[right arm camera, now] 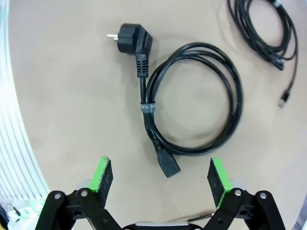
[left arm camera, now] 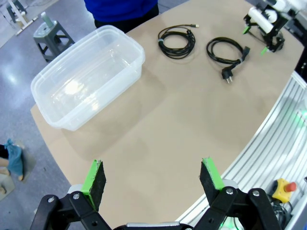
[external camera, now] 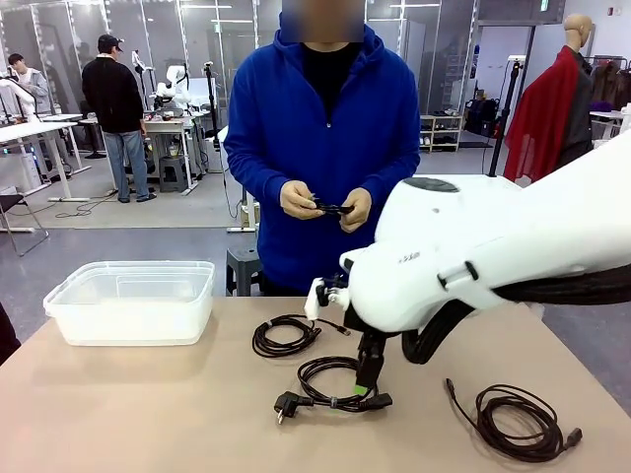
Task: Organize and store the cables.
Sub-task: Place the Power Cable into the Organizing box.
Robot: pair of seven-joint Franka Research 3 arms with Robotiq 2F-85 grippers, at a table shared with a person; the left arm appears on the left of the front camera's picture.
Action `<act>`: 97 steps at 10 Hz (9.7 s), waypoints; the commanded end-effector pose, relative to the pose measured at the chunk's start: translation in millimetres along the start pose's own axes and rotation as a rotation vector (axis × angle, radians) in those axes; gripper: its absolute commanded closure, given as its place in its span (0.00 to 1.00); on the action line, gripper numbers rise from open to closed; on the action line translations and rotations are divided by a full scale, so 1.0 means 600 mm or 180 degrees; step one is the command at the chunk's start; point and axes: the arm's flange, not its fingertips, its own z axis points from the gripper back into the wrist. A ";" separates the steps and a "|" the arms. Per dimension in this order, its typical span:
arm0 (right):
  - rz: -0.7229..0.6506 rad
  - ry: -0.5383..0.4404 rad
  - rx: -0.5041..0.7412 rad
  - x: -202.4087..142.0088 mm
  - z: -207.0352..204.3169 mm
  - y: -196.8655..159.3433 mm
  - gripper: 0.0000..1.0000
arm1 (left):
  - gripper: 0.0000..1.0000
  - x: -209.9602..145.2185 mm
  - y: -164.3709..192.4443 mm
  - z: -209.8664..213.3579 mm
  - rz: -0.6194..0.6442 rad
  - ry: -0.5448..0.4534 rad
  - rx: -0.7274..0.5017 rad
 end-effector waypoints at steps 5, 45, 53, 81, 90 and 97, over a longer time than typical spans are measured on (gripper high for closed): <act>-0.0189 -0.0504 -0.0075 -0.173 0.112 -0.009 0.00 | 0.00 0.123 -0.084 -0.058 -0.0734 0.0158 0.0233; -0.0892 -0.1937 0.0058 -0.717 0.289 -0.003 0.00 | 0.00 0.313 -0.434 -0.649 -0.2622 0.1016 -0.1051; -0.0892 -0.1937 0.0058 -0.717 0.289 -0.003 0.00 | 0.00 0.290 -0.461 -0.755 -0.2537 0.1247 -0.1322; -0.0892 -0.1937 0.0058 -0.717 0.289 -0.003 0.00 | 1.00 0.329 -0.473 -0.720 -0.2945 0.1894 -0.1662; -0.0892 -0.1937 0.0058 -0.717 0.289 -0.003 0.00 | 1.00 0.351 -0.472 -0.702 -0.2927 0.1844 -0.1515; -0.0892 -0.1937 0.0058 -0.717 0.289 -0.003 0.00 | 0.82 0.331 -0.391 -0.627 -0.3409 0.1774 -0.1483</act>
